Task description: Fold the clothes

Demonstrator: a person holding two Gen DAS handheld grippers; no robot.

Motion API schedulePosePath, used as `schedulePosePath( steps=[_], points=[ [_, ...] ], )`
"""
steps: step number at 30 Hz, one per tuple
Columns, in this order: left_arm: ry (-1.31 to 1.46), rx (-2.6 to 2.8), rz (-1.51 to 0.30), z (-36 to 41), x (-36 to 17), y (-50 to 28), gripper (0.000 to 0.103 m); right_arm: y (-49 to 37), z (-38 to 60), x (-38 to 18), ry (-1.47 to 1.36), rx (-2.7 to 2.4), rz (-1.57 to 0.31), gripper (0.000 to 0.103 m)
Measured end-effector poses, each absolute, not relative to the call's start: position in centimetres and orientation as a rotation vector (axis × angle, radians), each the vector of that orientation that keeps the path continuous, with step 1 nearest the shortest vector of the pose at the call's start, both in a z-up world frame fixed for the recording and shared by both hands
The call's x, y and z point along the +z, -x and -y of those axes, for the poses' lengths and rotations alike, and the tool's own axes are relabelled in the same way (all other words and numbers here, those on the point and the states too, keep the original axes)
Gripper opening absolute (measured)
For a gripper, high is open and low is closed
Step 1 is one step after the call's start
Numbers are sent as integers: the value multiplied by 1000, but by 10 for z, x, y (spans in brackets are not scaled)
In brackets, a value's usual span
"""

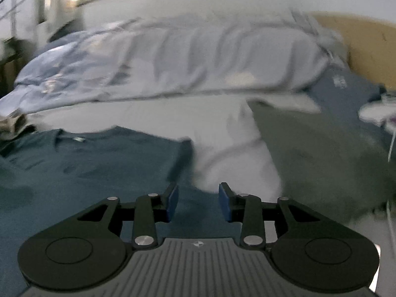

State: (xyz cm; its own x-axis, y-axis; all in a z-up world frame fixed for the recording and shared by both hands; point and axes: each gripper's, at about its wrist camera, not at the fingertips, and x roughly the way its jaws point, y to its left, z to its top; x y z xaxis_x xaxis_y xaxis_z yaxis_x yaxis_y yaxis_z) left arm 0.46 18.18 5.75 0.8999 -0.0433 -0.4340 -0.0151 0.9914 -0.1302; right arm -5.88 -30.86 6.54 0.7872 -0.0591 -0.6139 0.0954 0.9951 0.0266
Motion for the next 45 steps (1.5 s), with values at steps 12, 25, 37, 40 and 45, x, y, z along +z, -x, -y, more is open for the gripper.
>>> schedulePosePath(
  steps=[12,25,37,40,45],
  points=[
    [146,-4,-468,-179,55,-7,1,23,361,33,-320,-130,-738,36],
    [287,13,-463,-201,67,-2,1,46,327,82,-54,-113,-539,4],
    [287,66,-369,-216,109,-15,1,17,321,134,27,-27,-411,4],
    [264,69,-377,-213,112,-32,1,-5,318,135,68,-13,-408,3],
    [244,76,-391,-210,113,-65,1,-44,318,128,99,-12,-420,3]
  ],
)
